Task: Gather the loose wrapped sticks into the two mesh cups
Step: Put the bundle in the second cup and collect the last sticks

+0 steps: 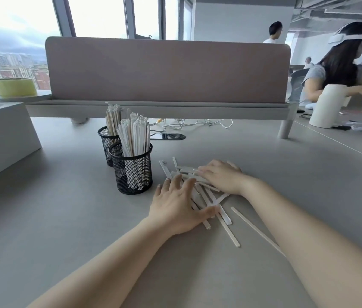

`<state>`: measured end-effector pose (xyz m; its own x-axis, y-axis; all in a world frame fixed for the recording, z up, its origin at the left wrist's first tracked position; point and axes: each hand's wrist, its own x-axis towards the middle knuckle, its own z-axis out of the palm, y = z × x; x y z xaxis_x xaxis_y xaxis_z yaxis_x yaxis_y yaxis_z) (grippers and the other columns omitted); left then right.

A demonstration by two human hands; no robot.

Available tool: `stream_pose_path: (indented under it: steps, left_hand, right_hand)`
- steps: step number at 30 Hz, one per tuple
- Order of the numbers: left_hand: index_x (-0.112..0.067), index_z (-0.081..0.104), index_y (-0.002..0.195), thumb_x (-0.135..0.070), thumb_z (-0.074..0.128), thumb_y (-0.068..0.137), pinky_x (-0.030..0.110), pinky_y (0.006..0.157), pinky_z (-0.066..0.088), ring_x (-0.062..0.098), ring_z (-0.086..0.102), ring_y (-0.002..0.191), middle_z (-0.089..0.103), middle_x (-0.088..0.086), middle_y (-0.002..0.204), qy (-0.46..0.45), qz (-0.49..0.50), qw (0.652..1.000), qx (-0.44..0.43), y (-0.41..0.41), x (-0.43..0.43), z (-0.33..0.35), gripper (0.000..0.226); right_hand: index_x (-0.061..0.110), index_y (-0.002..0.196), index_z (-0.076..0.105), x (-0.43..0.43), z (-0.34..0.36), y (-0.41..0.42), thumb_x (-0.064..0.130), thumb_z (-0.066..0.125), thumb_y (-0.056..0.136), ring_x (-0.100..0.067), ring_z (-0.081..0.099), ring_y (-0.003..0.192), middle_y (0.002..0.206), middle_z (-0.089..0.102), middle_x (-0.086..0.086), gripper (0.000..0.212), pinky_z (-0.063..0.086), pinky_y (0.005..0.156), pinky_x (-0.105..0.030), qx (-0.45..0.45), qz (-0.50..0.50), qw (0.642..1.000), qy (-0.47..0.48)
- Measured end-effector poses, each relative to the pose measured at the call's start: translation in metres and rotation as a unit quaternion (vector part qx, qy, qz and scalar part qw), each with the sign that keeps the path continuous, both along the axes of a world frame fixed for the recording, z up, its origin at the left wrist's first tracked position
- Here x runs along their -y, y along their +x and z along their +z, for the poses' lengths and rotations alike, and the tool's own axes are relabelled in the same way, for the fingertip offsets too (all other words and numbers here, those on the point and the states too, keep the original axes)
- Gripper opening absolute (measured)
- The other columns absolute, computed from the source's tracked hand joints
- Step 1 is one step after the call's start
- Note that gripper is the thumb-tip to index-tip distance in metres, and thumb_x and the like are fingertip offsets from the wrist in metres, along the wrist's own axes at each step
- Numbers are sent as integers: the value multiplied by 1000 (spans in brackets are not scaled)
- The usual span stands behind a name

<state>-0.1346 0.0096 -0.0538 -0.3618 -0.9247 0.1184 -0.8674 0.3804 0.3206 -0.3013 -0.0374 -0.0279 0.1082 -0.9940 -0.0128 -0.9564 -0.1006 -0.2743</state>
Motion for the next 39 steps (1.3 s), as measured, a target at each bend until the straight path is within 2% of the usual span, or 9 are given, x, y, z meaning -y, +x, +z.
stream_pose_path:
  steps: [6, 10, 14, 17, 20, 25, 29, 35, 39]
  left_hand:
    - [-30, 32, 146, -75, 40, 78, 36, 118, 15, 21, 17, 147, 27, -5, 157, 18, -8, 999, -27, 2, 0, 4, 82]
    - [-22, 36, 146, -49, 26, 73, 36, 112, 25, 21, 30, 142, 36, 3, 154, 114, 3, 970, -217, 8, 7, 13, 78]
    - [-41, 58, 101, -47, 33, 73, 42, 111, 34, 22, 52, 123, 61, 3, 124, 172, 43, 895, -410, 14, 7, 16, 39]
    - [-37, 60, 85, -50, 37, 71, 44, 110, 36, 24, 56, 118, 64, -2, 107, 182, 48, 875, -445, 15, 7, 15, 30]
    - [-30, 63, 85, -54, 39, 68, 44, 108, 39, 25, 59, 115, 66, 0, 109, 170, 46, 885, -431, 17, 9, 18, 39]
    - [-29, 60, 122, -48, 44, 76, 38, 103, 42, 16, 55, 119, 61, -2, 128, 93, 35, 961, -259, 20, 7, 15, 52]
    - [-31, 49, 135, -55, 42, 79, 42, 108, 37, 25, 48, 126, 45, 4, 143, 62, 41, 976, -206, 18, 5, 12, 61]
    - [-41, 19, 150, -64, 26, 93, 42, 119, 10, 30, 9, 150, 5, 6, 164, 86, 59, 991, -80, 6, 6, 11, 62]
    - [-47, 12, 150, -70, 14, 91, 44, 119, 3, 31, 2, 151, -2, 11, 164, 88, 67, 993, -36, -7, 10, 10, 64]
  right_hand:
    - [26, 146, 35, -19, 8, 8, 47, 12, 99, -21, 15, 146, 157, 28, -1, 56, 7, 117, -40, -4, 26, 997, 76]
    - [23, 150, 25, -33, 10, 12, 67, 30, 90, -22, 5, 147, 159, 22, 2, 75, 11, 116, -42, 45, 6, 994, 99]
    - [21, 146, 27, -35, 2, 26, 86, 43, 68, -23, 13, 142, 154, 28, 2, 103, 25, 109, -45, -39, -7, 997, 61]
    - [22, 142, 34, -29, -3, 31, 76, 51, 71, -24, 16, 139, 149, 33, 1, 91, 28, 108, -44, -14, 3, 999, 36]
    - [18, 123, 48, -22, -3, 31, 59, 52, 81, -25, 23, 135, 138, 45, -3, 59, 33, 104, -43, 11, 28, 999, 41]
    - [29, 109, 54, -20, 1, 25, 49, 52, 89, -21, 31, 127, 117, 52, -7, 29, 38, 102, -39, 62, 31, 995, 66]
    - [35, 147, 31, -20, 15, 12, 64, 47, 87, -19, 30, 141, 153, 36, -1, 69, 28, 114, -36, 110, 40, 991, 63]
    - [38, 149, 22, -54, 35, -46, 66, 62, 73, -6, 34, 136, 150, 33, 17, 90, 26, 103, -22, 90, 53, 987, 119]
    - [35, 152, 7, -66, 22, -70, 60, 72, 66, -7, -6, 147, 161, 2, 13, 111, 4, 119, -29, 20, 78, 978, 190]
